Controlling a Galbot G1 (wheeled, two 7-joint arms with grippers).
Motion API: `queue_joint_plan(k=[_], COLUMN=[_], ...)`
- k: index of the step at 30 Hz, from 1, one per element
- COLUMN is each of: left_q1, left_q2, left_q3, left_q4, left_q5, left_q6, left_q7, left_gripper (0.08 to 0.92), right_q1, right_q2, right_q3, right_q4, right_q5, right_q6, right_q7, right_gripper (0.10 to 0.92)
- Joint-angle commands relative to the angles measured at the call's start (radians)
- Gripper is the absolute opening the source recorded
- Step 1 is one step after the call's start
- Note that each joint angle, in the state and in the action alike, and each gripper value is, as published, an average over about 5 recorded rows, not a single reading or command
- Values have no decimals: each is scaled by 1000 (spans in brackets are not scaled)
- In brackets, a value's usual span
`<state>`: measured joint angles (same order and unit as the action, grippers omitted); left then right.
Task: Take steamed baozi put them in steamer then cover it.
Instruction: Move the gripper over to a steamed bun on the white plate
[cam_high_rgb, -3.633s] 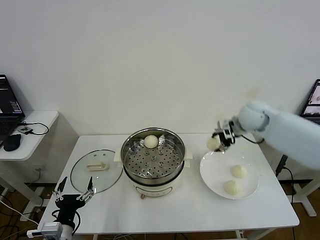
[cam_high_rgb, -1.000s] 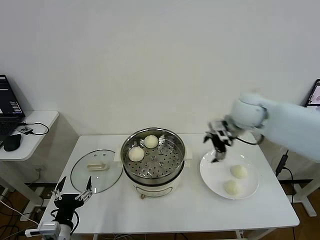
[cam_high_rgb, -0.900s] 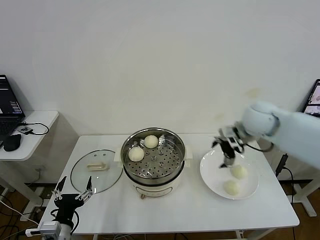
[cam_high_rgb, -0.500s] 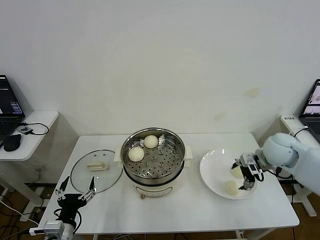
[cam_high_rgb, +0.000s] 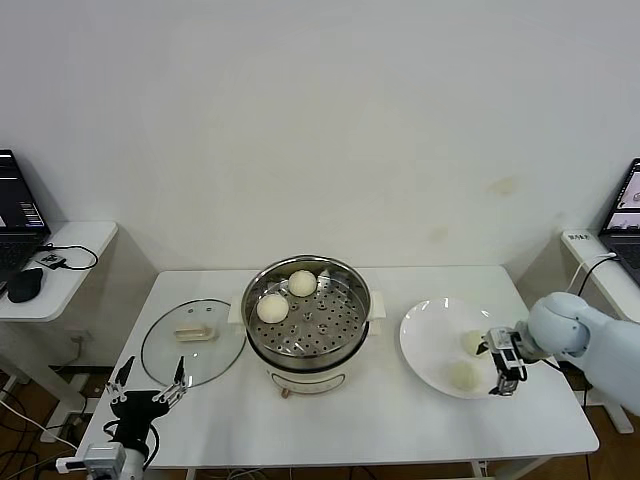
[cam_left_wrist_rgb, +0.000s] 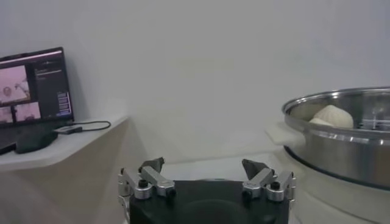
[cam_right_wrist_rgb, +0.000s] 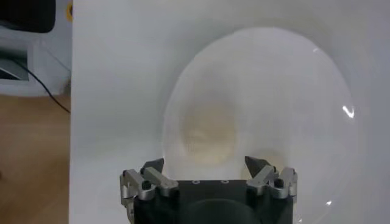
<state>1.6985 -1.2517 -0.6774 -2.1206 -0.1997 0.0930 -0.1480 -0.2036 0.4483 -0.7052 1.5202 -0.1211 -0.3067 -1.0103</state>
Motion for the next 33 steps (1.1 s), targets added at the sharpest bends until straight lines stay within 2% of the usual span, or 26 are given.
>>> queue_joint_plan(k=[1,17,27,33], left_q1=[-1,-7,-5,-4], left_q2=[1,2,-3,-5], left_q3=[-1,0,1,1], left_q4=[4,14,9,4], left_q5=[1,1,1,1], left_q6=[-1,-2,-2,-2], left_q7=[0,0,-1,-2], left_gripper=[823,823,823,823], right_q1=[-55,-39,-31,21], right_q2=[45,98,87,57], right_q3=[33,25,27,24], right_q4=[-63,-87,-74,-50], right_q5=[-27,-11,4,39], right_q6=[9,-4,-13,-18], right_q7=[6,14,0,-10], right_gripper=[816,719,620,595])
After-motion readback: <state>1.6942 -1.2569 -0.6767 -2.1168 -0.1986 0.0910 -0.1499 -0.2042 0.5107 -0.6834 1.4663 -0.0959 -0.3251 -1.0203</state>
